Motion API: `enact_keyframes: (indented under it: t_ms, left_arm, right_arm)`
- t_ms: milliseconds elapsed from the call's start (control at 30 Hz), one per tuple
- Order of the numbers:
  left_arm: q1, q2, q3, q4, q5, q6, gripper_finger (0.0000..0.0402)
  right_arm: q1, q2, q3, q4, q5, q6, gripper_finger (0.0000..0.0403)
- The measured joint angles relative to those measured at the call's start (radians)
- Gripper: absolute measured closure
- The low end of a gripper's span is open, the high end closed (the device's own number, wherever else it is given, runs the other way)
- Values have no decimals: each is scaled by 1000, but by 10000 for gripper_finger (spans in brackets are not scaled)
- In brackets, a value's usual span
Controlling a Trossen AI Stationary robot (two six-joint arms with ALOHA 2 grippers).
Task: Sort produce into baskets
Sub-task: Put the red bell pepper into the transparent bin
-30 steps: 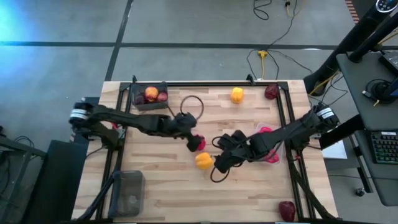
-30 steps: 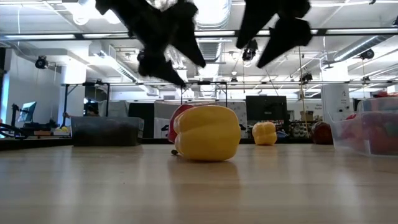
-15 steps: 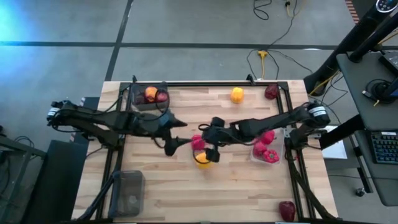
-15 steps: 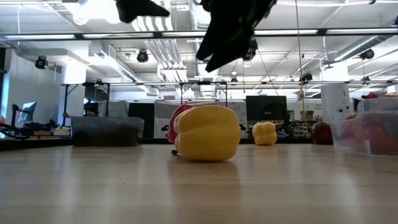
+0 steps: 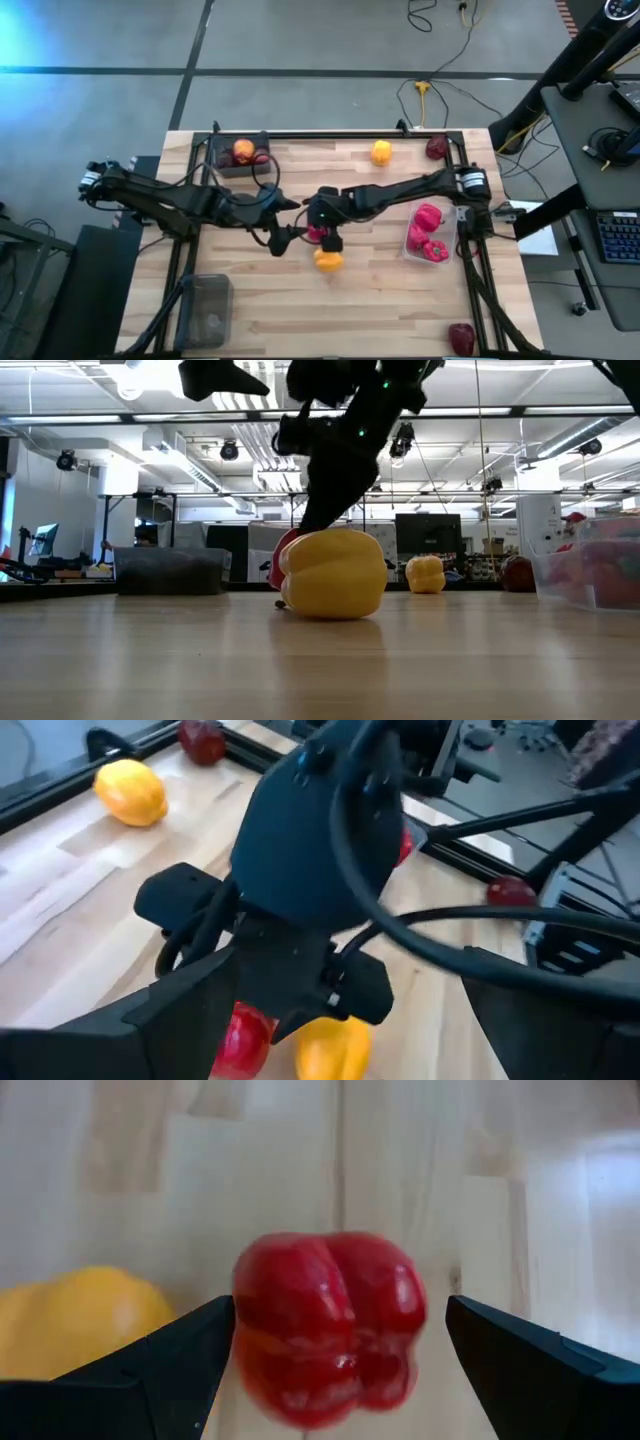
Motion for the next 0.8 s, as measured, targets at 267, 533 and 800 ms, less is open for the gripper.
enact_keyframes:
  t_ms: [267, 533, 800]
  left_arm:
    - [-17, -38, 0, -101, -5, -154, 41]
    - [-47, -137, 0, -222, -7, -178, 41]
    - [-41, -230, 0, -270, -207, 33, 41]
  right_arm:
    - [-29, 40, 5, 7, -30, -2, 66]
    - [-36, 24, 4, -13, -27, 66, 130]
    - [-23, -197, 55, -327, 129, 216, 124]
